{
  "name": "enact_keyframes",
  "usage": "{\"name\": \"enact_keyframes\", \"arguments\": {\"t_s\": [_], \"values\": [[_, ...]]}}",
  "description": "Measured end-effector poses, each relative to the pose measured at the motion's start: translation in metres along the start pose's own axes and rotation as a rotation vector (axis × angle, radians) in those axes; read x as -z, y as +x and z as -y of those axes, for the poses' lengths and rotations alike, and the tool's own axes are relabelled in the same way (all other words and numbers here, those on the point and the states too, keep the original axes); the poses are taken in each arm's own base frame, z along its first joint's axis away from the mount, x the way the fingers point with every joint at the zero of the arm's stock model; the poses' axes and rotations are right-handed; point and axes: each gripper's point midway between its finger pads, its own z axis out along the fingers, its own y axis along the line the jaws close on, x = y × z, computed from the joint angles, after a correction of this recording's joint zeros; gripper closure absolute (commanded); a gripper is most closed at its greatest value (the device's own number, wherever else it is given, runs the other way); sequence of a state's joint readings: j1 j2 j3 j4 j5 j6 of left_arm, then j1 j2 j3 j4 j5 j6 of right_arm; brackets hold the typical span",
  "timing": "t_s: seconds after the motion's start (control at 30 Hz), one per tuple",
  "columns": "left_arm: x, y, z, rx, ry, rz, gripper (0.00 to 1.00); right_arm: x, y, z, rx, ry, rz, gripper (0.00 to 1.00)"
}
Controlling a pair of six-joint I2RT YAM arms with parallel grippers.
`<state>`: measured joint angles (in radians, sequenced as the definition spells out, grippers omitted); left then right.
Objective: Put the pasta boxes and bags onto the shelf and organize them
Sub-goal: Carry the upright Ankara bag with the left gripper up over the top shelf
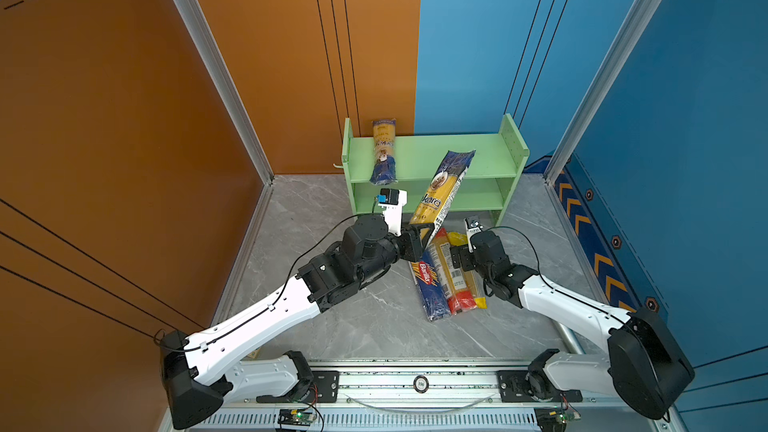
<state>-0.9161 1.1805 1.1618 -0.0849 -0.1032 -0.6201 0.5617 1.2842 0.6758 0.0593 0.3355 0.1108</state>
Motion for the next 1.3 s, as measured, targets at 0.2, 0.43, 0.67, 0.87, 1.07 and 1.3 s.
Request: {"name": "enact_keyframes", "arguments": {"t_s": [0.2, 0.43, 0.67, 0.87, 1.07, 1.3], "values": [[-0.018, -0.017, 0.011, 0.005, 0.009, 0.04, 1.0, 0.002, 0.01, -0.002, 0.001, -0.021, -0.014, 0.0], [-0.041, -0.047, 0.023, -0.004, -0.007, 0.124, 1.0, 0.011, 0.012, -0.002, -0.013, -0.048, 0.001, 0.0], [-0.065, -0.071, 0.033, -0.023, -0.015, 0.197, 1.0, 0.025, 0.009, 0.009, -0.04, -0.042, 0.046, 0.0], [-0.081, -0.08, 0.029, -0.049, -0.06, 0.239, 1.0, 0.033, 0.015, 0.013, -0.052, -0.057, 0.06, 0.0], [-0.094, -0.096, 0.028, -0.057, -0.086, 0.298, 1.0, 0.033, 0.018, 0.01, -0.062, -0.078, 0.055, 0.0], [-0.1, -0.11, 0.025, -0.056, -0.12, 0.365, 1.0, 0.036, 0.022, 0.009, -0.072, -0.089, 0.056, 0.0]]}}
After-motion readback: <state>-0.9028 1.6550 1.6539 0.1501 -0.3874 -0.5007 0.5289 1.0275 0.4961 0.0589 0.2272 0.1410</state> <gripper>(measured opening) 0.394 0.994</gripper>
